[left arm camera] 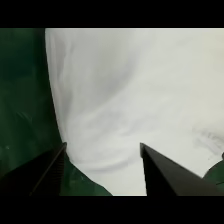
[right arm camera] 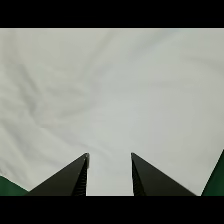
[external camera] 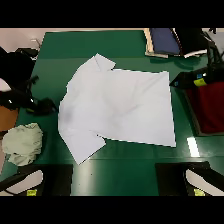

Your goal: Fold the shirts.

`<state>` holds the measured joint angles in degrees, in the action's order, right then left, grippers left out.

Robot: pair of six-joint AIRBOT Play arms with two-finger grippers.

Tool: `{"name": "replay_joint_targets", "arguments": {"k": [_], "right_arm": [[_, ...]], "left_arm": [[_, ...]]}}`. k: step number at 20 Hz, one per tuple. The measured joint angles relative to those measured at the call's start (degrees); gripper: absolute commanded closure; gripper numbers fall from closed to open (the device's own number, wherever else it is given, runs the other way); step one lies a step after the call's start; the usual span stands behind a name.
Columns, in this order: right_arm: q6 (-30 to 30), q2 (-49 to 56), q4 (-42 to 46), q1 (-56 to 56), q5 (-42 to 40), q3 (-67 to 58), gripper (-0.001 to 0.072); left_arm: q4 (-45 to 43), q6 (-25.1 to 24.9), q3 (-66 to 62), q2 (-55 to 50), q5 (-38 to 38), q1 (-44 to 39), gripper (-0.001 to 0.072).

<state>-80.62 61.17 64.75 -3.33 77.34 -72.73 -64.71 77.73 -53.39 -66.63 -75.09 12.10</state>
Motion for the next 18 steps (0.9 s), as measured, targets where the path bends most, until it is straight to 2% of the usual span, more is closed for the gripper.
{"name": "replay_joint_targets", "arguments": {"k": [5, 10, 11, 13, 14, 18], "right_arm": [[0.1, -5.7, -0.5, 0.7, -1.7, 5.2, 0.0406], [0.2, -7.2, -1.2, 0.8, -2.2, 6.4, 0.0406], [0.2, -7.3, -1.5, 0.8, -2.2, 6.4, 0.0406], [0.2, -7.5, -2.4, 0.6, -2.3, 6.6, 0.0406], [0.2, -7.5, -2.7, 0.3, -2.2, 6.6, 0.0405], [0.2, -7.6, -2.7, -3.8, 1.9, 7.6, 0.0406]], "left_arm": [[0.0, -0.5, 11.9, 2.6, 3.8, 0.3, 0.0156], [2.4, -0.8, 17.2, 3.1, 6.7, 0.4, 0.0157], [4.0, -1.0, 17.8, 3.1, 7.3, 0.3, 0.0175], [4.9, -1.4, 18.7, 3.1, 8.8, 0.3, 0.0565], [4.9, -1.5, 18.9, 3.1, 9.2, 0.3, 0.0676], [7.4, -2.7, 17.7, 3.9, 8.2, 0.3, 0.0677]]}}
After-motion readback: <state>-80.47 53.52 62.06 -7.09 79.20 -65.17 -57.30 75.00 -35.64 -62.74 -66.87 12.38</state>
